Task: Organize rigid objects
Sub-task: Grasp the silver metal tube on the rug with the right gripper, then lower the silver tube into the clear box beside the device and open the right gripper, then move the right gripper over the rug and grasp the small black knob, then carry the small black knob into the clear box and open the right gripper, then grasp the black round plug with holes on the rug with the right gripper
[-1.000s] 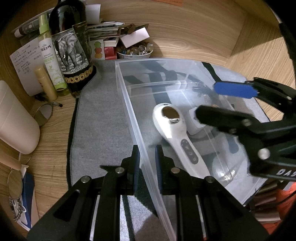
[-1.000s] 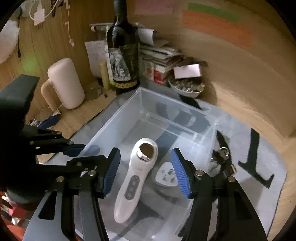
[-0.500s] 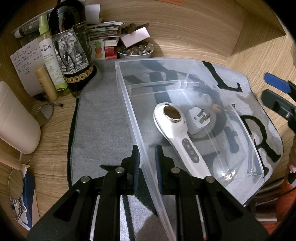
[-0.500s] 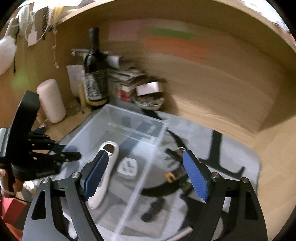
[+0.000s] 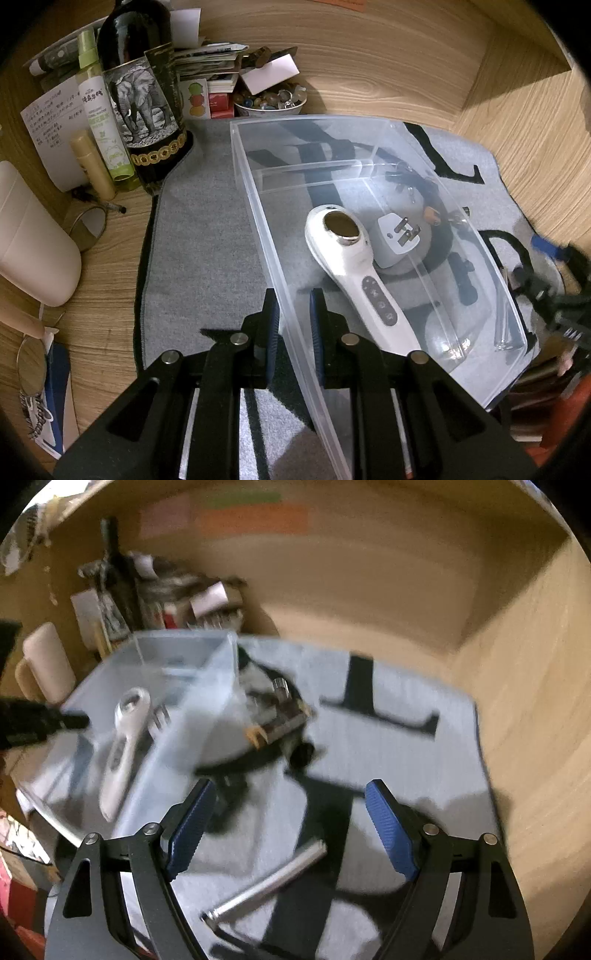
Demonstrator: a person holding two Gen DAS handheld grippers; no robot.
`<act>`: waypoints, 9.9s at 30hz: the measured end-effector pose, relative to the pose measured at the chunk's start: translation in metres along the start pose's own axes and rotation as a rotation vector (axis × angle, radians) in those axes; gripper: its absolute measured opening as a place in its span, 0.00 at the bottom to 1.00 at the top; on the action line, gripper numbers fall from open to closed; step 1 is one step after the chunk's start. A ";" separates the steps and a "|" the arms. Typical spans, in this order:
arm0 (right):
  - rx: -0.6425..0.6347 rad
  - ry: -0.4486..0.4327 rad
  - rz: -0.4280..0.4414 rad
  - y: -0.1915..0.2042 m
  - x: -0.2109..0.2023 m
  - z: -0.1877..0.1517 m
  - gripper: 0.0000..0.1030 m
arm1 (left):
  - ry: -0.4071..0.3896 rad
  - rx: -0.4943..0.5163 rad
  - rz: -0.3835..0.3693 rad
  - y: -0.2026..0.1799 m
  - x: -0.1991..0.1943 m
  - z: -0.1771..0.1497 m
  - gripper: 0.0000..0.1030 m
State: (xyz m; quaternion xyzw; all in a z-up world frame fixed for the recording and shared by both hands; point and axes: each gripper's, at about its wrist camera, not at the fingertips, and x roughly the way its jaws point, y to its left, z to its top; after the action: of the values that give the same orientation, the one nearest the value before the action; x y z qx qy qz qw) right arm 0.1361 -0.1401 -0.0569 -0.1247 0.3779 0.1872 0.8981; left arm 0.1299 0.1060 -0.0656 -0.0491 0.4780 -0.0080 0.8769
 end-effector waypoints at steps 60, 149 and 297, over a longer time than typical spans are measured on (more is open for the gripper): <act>-0.139 -0.226 0.274 0.084 -0.023 0.083 0.14 | -0.002 -0.003 0.002 -0.001 -0.001 -0.001 0.16; -0.063 0.150 0.293 0.018 0.064 0.001 0.24 | -0.002 0.003 0.017 -0.003 -0.001 0.000 0.16; -0.094 0.091 0.111 -0.007 0.087 0.038 0.30 | -0.004 0.007 0.017 -0.006 -0.002 -0.002 0.16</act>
State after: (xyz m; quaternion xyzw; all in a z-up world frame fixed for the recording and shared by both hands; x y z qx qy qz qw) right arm 0.2193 -0.1117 -0.0931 -0.1538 0.4157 0.2482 0.8614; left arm 0.1277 0.1004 -0.0648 -0.0419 0.4766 -0.0019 0.8781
